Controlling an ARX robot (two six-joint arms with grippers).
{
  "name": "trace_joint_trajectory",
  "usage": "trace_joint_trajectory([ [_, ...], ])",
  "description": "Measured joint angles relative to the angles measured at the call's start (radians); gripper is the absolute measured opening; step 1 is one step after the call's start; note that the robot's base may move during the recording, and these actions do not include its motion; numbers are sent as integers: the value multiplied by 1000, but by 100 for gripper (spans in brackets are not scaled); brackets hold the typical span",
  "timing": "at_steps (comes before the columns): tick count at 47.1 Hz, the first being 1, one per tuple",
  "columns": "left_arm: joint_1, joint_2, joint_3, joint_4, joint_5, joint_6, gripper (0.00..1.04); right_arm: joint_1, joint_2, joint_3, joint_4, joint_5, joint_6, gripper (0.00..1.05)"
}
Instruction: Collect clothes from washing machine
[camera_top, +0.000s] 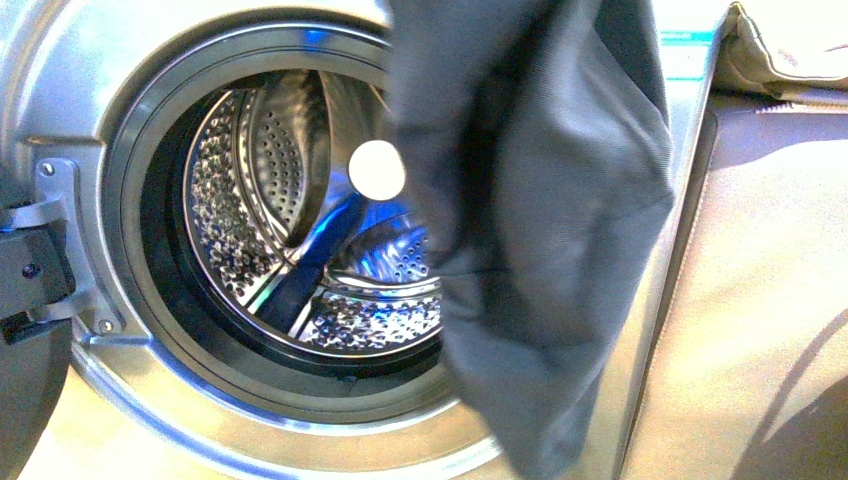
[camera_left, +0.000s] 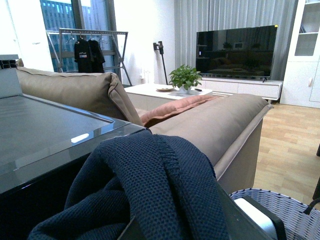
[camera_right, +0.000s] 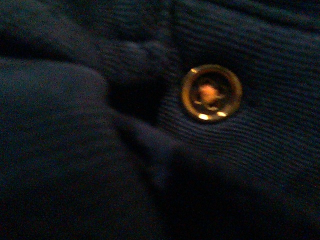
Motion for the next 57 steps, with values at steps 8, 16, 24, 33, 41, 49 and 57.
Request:
trace_joint_trajectory([
  [8,0,0,0,0,0,0,7,-24,-2,0,2,3,5,46],
  [16,0,0,0,0,3,-1,30,-60,-34,-13,5,1,21,18],
  [24,0,0,4,0,8,-1,55,-117,-78,-26,-11,2,34,6],
  [33,-1,0,4,0,10,-1,85,-249,-155,-27,-33,-21,97,6],
  [41,-1,0,4,0,10,-1,98,-395,-225,-34,-43,-88,148,6],
  [49,-1,0,4,0,10,-1,98,-570,-280,-40,-49,-181,207,6],
  [57,-1,0,4,0,10,-1,98,-769,-299,-40,-26,-282,268,6],
])
